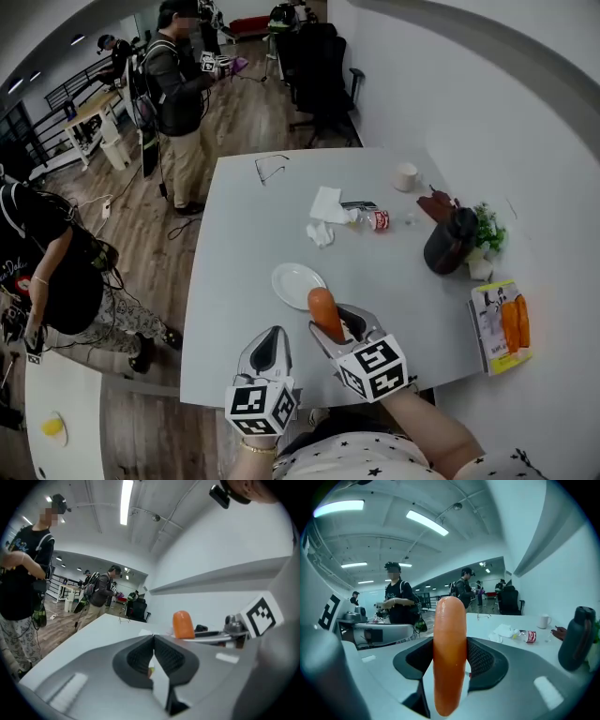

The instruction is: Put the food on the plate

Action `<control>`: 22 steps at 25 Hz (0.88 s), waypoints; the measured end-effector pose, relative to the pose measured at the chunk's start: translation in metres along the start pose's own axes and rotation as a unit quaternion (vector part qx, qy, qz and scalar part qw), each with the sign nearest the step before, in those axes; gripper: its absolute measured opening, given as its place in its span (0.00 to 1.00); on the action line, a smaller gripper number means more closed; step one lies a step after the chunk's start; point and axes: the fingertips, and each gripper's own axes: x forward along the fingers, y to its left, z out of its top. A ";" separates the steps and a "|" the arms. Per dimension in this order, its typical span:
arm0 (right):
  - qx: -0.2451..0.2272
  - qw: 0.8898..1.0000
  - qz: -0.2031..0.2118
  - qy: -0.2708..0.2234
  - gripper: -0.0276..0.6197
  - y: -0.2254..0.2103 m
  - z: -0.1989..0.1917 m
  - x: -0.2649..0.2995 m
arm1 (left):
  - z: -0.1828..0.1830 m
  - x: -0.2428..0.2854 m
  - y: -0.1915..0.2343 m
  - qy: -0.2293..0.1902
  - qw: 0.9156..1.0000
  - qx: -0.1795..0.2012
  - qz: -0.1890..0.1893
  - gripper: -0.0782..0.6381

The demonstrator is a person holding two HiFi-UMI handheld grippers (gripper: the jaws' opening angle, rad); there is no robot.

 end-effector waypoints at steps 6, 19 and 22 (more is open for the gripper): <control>-0.037 0.990 0.027 0.130 0.38 -0.040 -0.025 0.096 | -0.009 0.059 0.021 0.026 1.000 -0.015 0.000 0.12; -0.103 0.929 0.058 0.350 0.38 -0.071 -0.103 0.218 | -0.023 0.098 0.051 0.064 0.997 -0.036 0.022 0.12; -0.099 0.920 0.055 0.375 0.38 -0.077 -0.114 0.227 | -0.025 0.101 0.052 0.067 0.997 -0.037 0.024 0.12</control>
